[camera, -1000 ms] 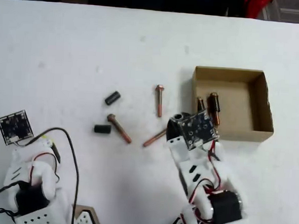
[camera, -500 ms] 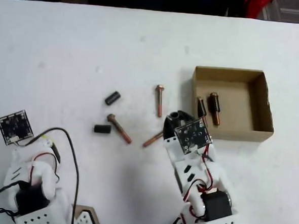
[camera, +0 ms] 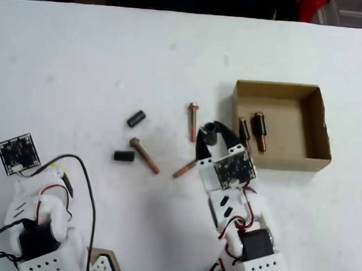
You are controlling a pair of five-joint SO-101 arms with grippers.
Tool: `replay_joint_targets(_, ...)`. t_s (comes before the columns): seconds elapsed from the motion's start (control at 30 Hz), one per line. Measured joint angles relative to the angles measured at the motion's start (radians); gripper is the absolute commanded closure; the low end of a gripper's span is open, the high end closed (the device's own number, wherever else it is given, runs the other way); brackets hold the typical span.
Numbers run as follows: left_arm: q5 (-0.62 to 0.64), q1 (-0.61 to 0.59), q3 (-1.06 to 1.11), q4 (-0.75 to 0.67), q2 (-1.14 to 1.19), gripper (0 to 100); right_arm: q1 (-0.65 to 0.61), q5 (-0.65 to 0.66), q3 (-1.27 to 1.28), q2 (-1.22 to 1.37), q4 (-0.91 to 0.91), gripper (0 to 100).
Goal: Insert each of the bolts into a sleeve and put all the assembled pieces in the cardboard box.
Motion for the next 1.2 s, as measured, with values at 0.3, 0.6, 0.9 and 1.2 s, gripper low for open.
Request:
replay_joint_targets(0.3, 0.0, 0.0, 0.0, 0.0, 0.0, 98, 0.002, 0.0, 0.106, -0.002, -0.261, 98.1)
replay_joint_targets(0.6, -0.037, 0.173, 0.0, 0.0, 0.0, 98, 0.003, 0.0, 0.106, 0.0, -0.173, 98.1)
replay_joint_targets(0.9, -0.106, 0.245, -0.075, 0.0, 0.0, 98, 0.115, 0.0, 0.106, 0.0, -0.066, 98.1)
replay_joint_targets(1.2, -0.106, 0.307, -0.413, 0.0, 0.425, 98, 0.203, 0.0, 0.106, 0.0, -0.052, 98.1)
